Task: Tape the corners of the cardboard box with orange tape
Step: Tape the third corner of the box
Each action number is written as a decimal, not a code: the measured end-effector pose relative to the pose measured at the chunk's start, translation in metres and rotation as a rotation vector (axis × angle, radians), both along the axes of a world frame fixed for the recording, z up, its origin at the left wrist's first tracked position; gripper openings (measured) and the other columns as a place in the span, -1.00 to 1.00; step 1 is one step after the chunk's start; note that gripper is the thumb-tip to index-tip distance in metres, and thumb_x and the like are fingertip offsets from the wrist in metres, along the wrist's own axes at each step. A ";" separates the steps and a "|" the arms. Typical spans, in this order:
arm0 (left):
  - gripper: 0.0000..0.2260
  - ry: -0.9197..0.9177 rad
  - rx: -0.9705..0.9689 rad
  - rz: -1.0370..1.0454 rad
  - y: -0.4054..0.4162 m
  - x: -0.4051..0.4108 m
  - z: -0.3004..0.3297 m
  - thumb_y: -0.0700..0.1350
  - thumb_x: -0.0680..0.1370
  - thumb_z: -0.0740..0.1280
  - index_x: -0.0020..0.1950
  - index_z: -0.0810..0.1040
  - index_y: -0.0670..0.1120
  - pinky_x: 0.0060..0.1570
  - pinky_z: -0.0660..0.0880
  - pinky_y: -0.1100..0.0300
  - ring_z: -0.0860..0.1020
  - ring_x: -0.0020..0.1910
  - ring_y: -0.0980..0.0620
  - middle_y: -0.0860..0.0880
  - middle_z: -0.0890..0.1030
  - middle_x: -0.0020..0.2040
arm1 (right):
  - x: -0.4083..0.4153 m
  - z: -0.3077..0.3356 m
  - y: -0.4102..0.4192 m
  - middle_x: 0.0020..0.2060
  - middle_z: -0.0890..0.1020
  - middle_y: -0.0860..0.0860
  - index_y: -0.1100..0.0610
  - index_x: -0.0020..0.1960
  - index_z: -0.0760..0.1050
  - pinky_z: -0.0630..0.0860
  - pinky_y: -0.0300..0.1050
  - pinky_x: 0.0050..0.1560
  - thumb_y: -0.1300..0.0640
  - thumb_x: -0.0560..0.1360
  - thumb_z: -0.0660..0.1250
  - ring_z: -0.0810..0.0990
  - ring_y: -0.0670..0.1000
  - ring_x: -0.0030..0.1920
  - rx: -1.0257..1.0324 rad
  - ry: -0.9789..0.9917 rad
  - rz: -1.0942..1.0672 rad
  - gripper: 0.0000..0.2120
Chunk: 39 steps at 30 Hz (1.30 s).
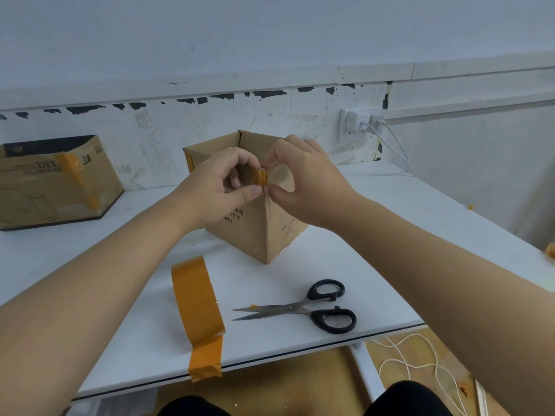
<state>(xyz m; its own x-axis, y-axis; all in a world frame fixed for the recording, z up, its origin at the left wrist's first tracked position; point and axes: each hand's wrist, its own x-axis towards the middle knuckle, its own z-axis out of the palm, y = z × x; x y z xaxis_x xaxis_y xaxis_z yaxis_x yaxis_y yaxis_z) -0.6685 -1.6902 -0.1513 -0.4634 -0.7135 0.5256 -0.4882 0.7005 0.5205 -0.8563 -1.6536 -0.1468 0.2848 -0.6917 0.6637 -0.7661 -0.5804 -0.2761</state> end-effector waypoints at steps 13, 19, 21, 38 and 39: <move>-0.87 0.036 0.023 -0.002 0.007 -0.003 0.004 0.04 0.45 0.34 -0.07 0.46 0.24 -0.14 0.43 0.18 0.41 -0.22 0.13 -0.05 0.52 -0.10 | -0.001 0.000 0.001 -0.04 0.51 -0.09 0.11 0.06 0.53 0.37 -0.15 0.06 0.12 0.46 0.37 0.43 0.04 0.02 0.015 -0.042 0.014 -0.81; -0.91 0.035 0.017 -0.007 0.007 0.000 0.006 0.02 0.48 0.34 -0.06 0.51 0.22 -0.13 0.45 0.15 0.46 -0.18 0.01 0.06 0.55 -0.13 | 0.000 0.001 -0.001 -0.08 0.48 -0.16 0.06 0.04 0.54 0.39 -0.16 0.03 0.09 0.47 0.37 0.43 -0.01 0.02 0.042 -0.082 0.018 -0.84; -0.89 0.036 0.008 -0.013 0.006 0.000 0.006 -0.04 0.52 0.34 -0.06 0.52 0.19 -0.15 0.45 0.21 0.46 -0.20 0.04 0.13 0.54 -0.16 | 0.000 0.002 -0.002 -0.08 0.50 -0.16 0.05 0.03 0.55 0.41 -0.13 0.04 0.08 0.48 0.36 0.44 0.00 0.02 0.044 -0.079 0.021 -0.86; -0.91 0.030 0.037 0.025 0.009 -0.003 0.008 -0.11 0.56 0.32 -0.03 0.53 0.10 -0.20 0.42 0.31 0.43 -0.22 0.11 0.04 0.53 -0.14 | 0.001 0.000 -0.003 -0.10 0.51 -0.13 0.06 0.00 0.56 0.33 -0.22 -0.04 0.09 0.49 0.35 0.41 -0.03 -0.03 0.038 -0.109 0.010 -0.90; -0.88 0.026 0.031 0.036 0.009 -0.004 0.007 -0.11 0.56 0.33 -0.05 0.51 0.14 -0.21 0.41 0.34 0.42 -0.22 0.12 0.06 0.52 -0.15 | 0.002 0.000 -0.003 -0.10 0.51 -0.13 0.06 0.00 0.55 0.34 -0.21 -0.03 0.09 0.49 0.35 0.41 -0.02 -0.02 0.038 -0.107 0.003 -0.89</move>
